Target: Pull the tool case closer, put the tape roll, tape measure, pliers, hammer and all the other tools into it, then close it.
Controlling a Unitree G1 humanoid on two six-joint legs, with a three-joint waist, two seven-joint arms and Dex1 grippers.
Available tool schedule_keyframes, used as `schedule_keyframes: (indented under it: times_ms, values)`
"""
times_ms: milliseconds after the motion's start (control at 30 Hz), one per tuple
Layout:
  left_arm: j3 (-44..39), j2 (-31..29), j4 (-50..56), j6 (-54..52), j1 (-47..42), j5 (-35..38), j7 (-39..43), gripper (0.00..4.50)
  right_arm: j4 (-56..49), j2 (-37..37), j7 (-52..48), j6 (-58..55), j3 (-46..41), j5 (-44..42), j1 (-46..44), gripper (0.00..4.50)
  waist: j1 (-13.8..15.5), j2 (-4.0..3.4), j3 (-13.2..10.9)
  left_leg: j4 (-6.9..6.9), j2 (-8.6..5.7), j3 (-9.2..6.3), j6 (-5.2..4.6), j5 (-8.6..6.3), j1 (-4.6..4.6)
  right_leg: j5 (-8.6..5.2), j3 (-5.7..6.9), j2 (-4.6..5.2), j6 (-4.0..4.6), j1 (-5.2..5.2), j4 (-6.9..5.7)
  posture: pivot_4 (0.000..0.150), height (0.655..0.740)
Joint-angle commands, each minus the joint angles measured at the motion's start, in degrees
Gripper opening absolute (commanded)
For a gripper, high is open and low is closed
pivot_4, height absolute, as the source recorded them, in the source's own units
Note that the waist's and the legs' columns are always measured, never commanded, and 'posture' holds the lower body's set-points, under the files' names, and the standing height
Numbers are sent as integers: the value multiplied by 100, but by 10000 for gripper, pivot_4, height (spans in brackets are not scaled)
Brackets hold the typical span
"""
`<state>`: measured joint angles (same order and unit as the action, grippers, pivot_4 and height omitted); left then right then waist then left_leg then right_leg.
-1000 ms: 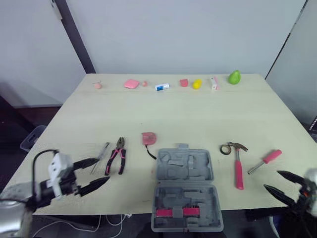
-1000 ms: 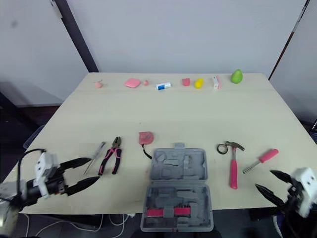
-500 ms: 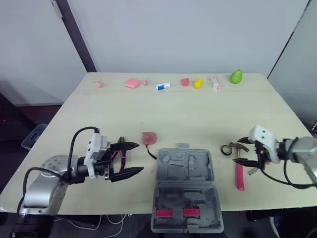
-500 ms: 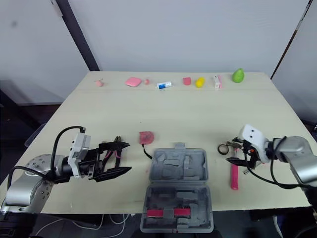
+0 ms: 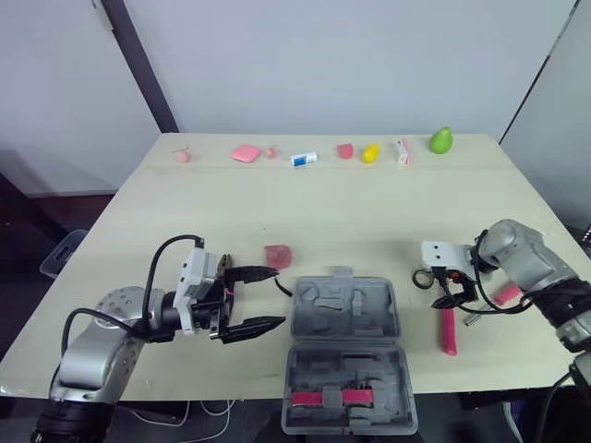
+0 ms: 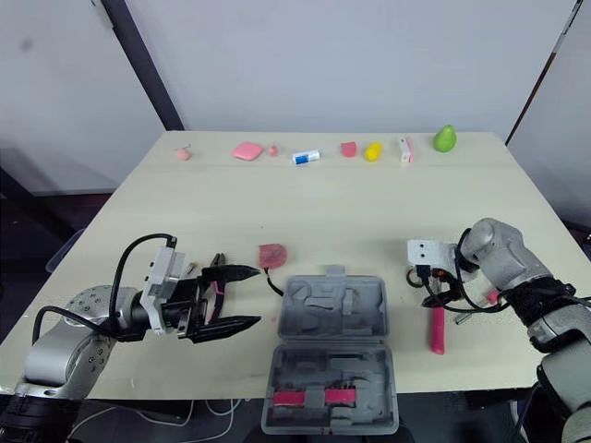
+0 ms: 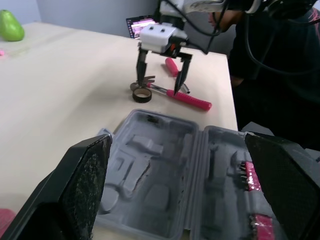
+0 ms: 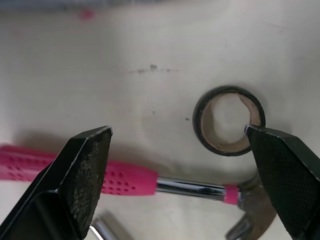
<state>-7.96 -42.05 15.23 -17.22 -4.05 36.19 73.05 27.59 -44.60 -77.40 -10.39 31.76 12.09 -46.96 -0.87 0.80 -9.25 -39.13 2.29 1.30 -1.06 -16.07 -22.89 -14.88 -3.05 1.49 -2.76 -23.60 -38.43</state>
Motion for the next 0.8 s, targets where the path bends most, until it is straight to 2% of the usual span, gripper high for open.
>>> schedule_keyframes:
  times_ms: [33, 133, 167, 233, 267, 300, 333, 367, 400, 433, 467, 500, 800]
  values:
    - [-37, 27, 266, 14, 63, 126, -41, 44857, 130, 127, -107, 271, 140, 354, -231, 44803, -2, -1, 0, 0, 0, -1, 0, 0, 0, 0, 0, 0, 0, 0, -1, 1500, 7400]
    - [-68, 68, 266, 100, 62, 130, -46, 44857, 347, 325, -96, 246, 227, 583, -339, 44803, -6, -1, -1, 0, 0, -1, 0, 0, 2, 0, 0, -1, 0, 0, -4, 1500, 7400]
    - [-73, 80, 264, 122, 55, 132, -36, 45000, 409, 373, -86, 254, 250, 643, -377, 39292, -4, -1, -1, 0, 0, -1, 0, 0, 2, 0, 1, -1, 1, 0, -5, 1500, 7400]
    - [-86, 118, 272, 197, 57, 121, -27, 45000, 520, 463, -8, 337, 267, 763, -444, 34280, 1, -2, -1, 0, 0, -1, 0, 0, 2, 0, 0, 0, 1, 0, -5, 1500, 7400]
    - [-97, 145, 271, 250, 66, 112, -26, 45000, 571, 503, 9, 398, 267, 814, -476, 29472, -3, -3, -2, -1, -1, 0, 0, 0, 2, 0, 0, 1, 1, 0, -5, 1500, 7400]
    - [-106, 172, 266, 312, 71, 91, -33, 45000, 608, 529, 9, 430, 265, 847, -498, 26898, -5, -3, -2, -1, -1, 1, 0, 0, 2, 0, 0, 1, 1, 0, -5, 1500, 7400]
    - [-116, 216, 244, 400, 79, 63, -50, 45000, 647, 552, 11, 464, 252, 878, -511, 19611, -5, -3, -2, -1, -1, 1, 0, 0, 2, 0, 0, 1, 1, 0, -5, 1500, 7400]
    - [-111, 243, 217, 474, 86, 23, -55, 45000, 677, 561, 10, 494, 249, 909, -518, 18965, -5, -3, -2, -1, -1, -1, 0, 0, 2, 0, 1, 0, 1, 0, -6, 1500, 7400]
    - [-100, 260, 189, 531, 96, -7, -52, 45000, 700, 565, 12, 531, 246, 941, -519, 15324, -5, -3, -2, -1, -1, -1, 0, 0, 2, 0, 2, 1, 1, 0, -6, 1500, 7400]
    - [-86, 272, 164, 568, 101, -25, -44, 45000, 727, 572, 16, 565, 236, 965, -523, 8188, -4, -3, -2, -1, -1, -1, 1, 0, 2, 0, 1, 1, 1, 0, -6, 1500, 7400]
    - [-64, 271, 142, 597, 103, -46, -27, 45000, 751, 575, 12, 603, 227, 980, -527, 5582, -4, -3, -2, -1, -1, -1, 1, 0, 2, 0, 1, 1, 1, 0, -6, 1500, 7400]
    - [-42, 263, 128, 631, 110, -70, 2, 45000, 763, 565, -14, 633, 222, 1001, -528, 541, -5, -3, -2, -1, -1, 0, 1, 0, 2, 0, 1, 1, 1, 0, -6, 1500, 7400]
    - [16, 329, 54, 765, 59, -102, 39, 45000, 687, 443, -184, 799, 101, 1002, -571, 541, -5, -3, -2, -1, -1, -1, 1, 0, 2, 0, 1, 1, 1, 0, -6, 1500, 7400]
